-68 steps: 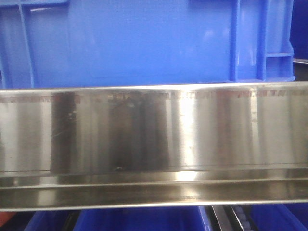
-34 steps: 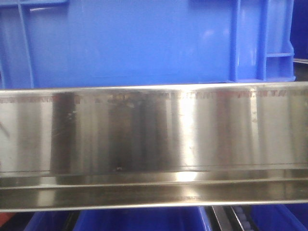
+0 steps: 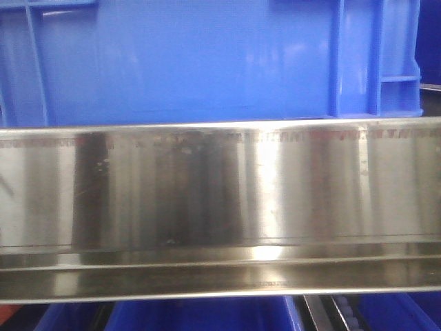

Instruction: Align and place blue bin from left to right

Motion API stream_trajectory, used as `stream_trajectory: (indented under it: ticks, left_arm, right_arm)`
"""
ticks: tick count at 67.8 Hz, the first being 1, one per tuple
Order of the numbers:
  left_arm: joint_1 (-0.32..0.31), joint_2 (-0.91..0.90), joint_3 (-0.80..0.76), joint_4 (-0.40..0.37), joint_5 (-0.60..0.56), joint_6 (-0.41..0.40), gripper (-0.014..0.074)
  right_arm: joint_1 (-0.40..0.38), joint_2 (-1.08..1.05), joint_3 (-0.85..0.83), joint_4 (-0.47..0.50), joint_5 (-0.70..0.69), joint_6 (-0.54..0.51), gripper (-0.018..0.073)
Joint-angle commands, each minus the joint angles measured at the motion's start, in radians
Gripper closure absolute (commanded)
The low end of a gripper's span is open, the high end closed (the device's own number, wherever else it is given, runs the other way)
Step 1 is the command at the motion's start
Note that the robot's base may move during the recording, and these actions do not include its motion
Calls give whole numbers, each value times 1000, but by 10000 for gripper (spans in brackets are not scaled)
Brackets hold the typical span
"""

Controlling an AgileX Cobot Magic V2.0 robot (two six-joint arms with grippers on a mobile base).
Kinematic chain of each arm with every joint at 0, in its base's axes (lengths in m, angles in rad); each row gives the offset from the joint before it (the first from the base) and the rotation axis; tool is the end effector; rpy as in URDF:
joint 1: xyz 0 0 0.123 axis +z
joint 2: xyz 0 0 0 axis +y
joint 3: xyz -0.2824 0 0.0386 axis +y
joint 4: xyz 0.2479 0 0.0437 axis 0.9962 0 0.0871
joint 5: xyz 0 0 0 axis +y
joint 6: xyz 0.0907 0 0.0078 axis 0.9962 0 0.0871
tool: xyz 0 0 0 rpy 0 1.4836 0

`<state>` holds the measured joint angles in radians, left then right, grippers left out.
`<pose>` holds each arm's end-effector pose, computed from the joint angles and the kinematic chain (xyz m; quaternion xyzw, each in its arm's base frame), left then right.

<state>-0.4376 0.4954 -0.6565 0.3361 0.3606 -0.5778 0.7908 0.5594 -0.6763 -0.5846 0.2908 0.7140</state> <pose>0.0929 -0.0317 0.3655 0.0257 0.7388 -0.1898 0.6462 0.0891 0.0695 0.3741 -0.1746 0.6996 0.2616 0.6415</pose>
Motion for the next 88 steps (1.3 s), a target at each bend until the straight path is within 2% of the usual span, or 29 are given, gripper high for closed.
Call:
stream_trajectory:
  ticks: [1, 5, 8, 10, 13, 14, 20, 22, 27, 31, 37, 46, 59, 66, 83, 88]
  left_arm:
    - [-5, -5, 2, 8, -21, 2, 707]
    - [-5, -5, 2, 8, -21, 2, 707]
    - [-5, -5, 2, 8, -21, 2, 707]
    - [-5, -5, 2, 8, -21, 2, 707]
    - [-5, -5, 2, 8, -21, 2, 707]
    - [-5, -5, 2, 8, -21, 2, 707]
    - [-5, -5, 2, 8, -21, 2, 707]
    - [-5, -5, 2, 8, -21, 2, 707]
    - [-5, -5, 2, 8, -21, 2, 707]
    - [-5, -5, 2, 8, -21, 2, 707]
    - [-5, -5, 2, 8, -21, 2, 707]
    - [-5, -5, 2, 8, -21, 2, 707]
    - [-5, -5, 2, 8, -21, 2, 707]
    - [-5, -5, 2, 8, -21, 2, 707]
    - [-5, -5, 2, 7, -21, 2, 707]
    - [-5, -5, 2, 7, -19, 2, 707]
  right_arm:
    - [1, -5, 4, -18, -19, -9, 722]
    - [-4, -5, 4, -18, -19, -26, 722]
    - [-19, -10, 4, -6, -19, -113, 722]
    - [-33, -14, 4, 45, -19, -200, 722]
    - [-67, -26, 12, 136, -22, -384, 722]
    - [-79, -34, 20, 190, -28, -471, 722]
    - [-167, -84, 84, 449, -98, -800, 722]
    - [-205, -106, 127, 496, -139, -846, 722]
    - [-284, -185, 232, 536, -273, -855, 722]
    - [-342, -269, 311, 571, -321, -855, 722]
    - [-418, -366, 399, 623, -273, -855, 722]
    - [-490, -470, 478, 644, -170, -855, 722]
    - [-541, -512, 553, 650, -177, -855, 722]
    - [-575, -528, 606, 651, -205, -815, 722]
    - [-567, -559, 676, 651, -277, -796, 722]
    - [-546, -559, 676, 651, -245, -791, 722]
